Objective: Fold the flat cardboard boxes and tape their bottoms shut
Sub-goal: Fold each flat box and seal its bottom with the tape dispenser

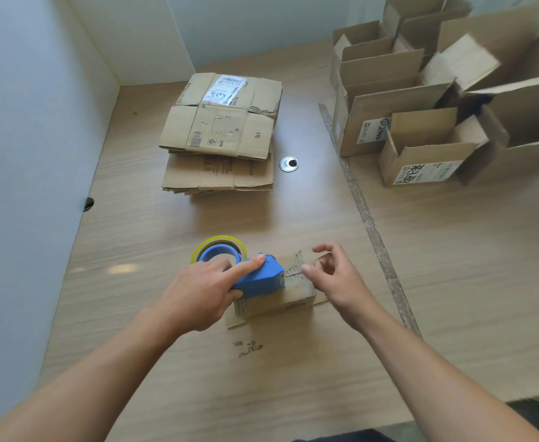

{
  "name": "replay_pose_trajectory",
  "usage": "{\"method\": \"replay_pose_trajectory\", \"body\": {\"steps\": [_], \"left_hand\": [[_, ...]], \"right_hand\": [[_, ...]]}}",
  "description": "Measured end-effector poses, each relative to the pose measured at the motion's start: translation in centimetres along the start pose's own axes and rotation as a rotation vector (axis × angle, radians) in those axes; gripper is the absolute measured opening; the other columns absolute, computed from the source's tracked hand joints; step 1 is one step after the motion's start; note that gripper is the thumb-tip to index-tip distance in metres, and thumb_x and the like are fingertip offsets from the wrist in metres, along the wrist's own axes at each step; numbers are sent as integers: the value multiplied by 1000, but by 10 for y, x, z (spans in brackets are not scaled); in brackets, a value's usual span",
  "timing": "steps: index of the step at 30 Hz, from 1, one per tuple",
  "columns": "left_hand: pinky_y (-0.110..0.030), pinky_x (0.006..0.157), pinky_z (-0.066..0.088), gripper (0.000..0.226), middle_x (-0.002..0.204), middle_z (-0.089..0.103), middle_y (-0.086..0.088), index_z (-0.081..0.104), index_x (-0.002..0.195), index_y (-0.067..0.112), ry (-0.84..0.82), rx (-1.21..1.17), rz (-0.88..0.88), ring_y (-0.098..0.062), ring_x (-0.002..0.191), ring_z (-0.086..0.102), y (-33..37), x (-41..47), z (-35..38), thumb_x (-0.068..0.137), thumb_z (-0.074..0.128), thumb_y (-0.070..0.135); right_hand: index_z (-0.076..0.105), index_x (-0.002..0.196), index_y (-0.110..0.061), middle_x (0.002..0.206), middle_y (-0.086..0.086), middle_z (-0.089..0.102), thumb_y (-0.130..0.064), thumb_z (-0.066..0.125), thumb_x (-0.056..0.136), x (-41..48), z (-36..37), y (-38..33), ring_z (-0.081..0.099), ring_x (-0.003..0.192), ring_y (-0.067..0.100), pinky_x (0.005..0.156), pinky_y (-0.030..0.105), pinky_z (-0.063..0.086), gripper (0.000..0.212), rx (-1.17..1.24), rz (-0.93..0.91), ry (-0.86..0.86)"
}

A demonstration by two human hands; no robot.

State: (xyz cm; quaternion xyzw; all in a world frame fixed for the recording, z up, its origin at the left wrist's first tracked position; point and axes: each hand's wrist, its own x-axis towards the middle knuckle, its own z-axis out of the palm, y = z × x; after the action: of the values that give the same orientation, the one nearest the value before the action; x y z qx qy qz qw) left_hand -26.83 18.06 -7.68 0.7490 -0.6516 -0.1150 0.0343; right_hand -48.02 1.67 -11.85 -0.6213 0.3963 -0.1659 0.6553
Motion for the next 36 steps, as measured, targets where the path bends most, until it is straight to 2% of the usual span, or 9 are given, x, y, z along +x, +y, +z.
{"method": "replay_pose_trajectory", "body": {"steps": [3, 7, 11, 13, 18, 24, 28, 31, 36], "left_hand": [[-38, 76, 51, 85, 108, 53, 9, -28, 129, 72, -34, 25, -47, -22, 91, 55, 2, 1, -9, 99, 46, 41], [-35, 79, 49, 70, 107, 53, 10, -5, 145, 63, -84, 52, -109, -19, 92, 54, 9, 5, -24, 100, 43, 41], [-31, 75, 47, 68, 100, 48, 13, -5, 144, 64, -150, 91, -136, -17, 87, 50, 16, 0, -38, 100, 42, 42], [-33, 78, 49, 68, 111, 54, 15, 0, 145, 63, -176, 77, -128, -17, 92, 53, 17, -5, -46, 98, 43, 43], [-32, 77, 47, 64, 110, 60, 6, 21, 148, 57, -377, -91, -254, -18, 92, 53, 15, 7, -57, 92, 48, 39], [-28, 76, 43, 58, 121, 58, 7, 39, 141, 54, -482, -227, -353, -18, 104, 52, 12, 40, -65, 91, 54, 29], [-33, 88, 48, 54, 119, 60, 9, 46, 131, 61, -582, -266, -363, -17, 106, 55, 17, 50, -71, 82, 54, 38], [-40, 94, 49, 54, 114, 65, 11, 57, 119, 60, -636, -360, -409, -15, 102, 61, 18, 54, -71, 68, 50, 42], [-37, 91, 50, 43, 110, 65, 12, 61, 117, 54, -662, -366, -457, -13, 98, 62, 22, 59, -69, 77, 55, 40]], "right_hand": [[50, 110, -30, 69, -4, 47, -12, 74, 86, 1, 8, 4, 64, 87, 8, 82, 21, 47, 38, -200, -81, 50], [53, 118, -23, 76, -6, 51, -8, 74, 84, 7, 17, 8, 61, 82, 14, 77, 21, 44, 43, -384, -179, 129], [53, 118, -21, 79, 6, 61, -11, 74, 85, 12, 21, 18, 58, 81, 18, 73, 22, 38, 40, -372, -152, 149], [53, 117, -22, 80, 8, 61, -12, 73, 85, 13, 21, 18, 56, 82, 19, 71, 19, 36, 39, -378, -148, 143], [54, 114, -25, 76, -1, 48, -9, 70, 85, 17, 13, 12, 49, 70, 12, 64, 12, 38, 37, -400, -127, 19], [50, 113, -33, 80, -3, 47, -15, 72, 84, 20, -5, 6, 48, 68, 12, 67, 27, 42, 41, -152, 15, -154], [51, 108, -30, 86, 2, 47, -20, 67, 91, 20, -6, 9, 58, 84, 21, 73, 30, 45, 26, -48, 94, -96], [51, 104, -27, 84, 4, 45, -17, 65, 92, 22, -2, 6, 69, 97, 29, 62, 22, 40, 21, -35, 139, -39], [49, 106, -23, 81, 3, 49, -11, 62, 93, 31, 5, 3, 69, 85, 17, 61, 31, 37, 22, 33, 293, -28]]}}
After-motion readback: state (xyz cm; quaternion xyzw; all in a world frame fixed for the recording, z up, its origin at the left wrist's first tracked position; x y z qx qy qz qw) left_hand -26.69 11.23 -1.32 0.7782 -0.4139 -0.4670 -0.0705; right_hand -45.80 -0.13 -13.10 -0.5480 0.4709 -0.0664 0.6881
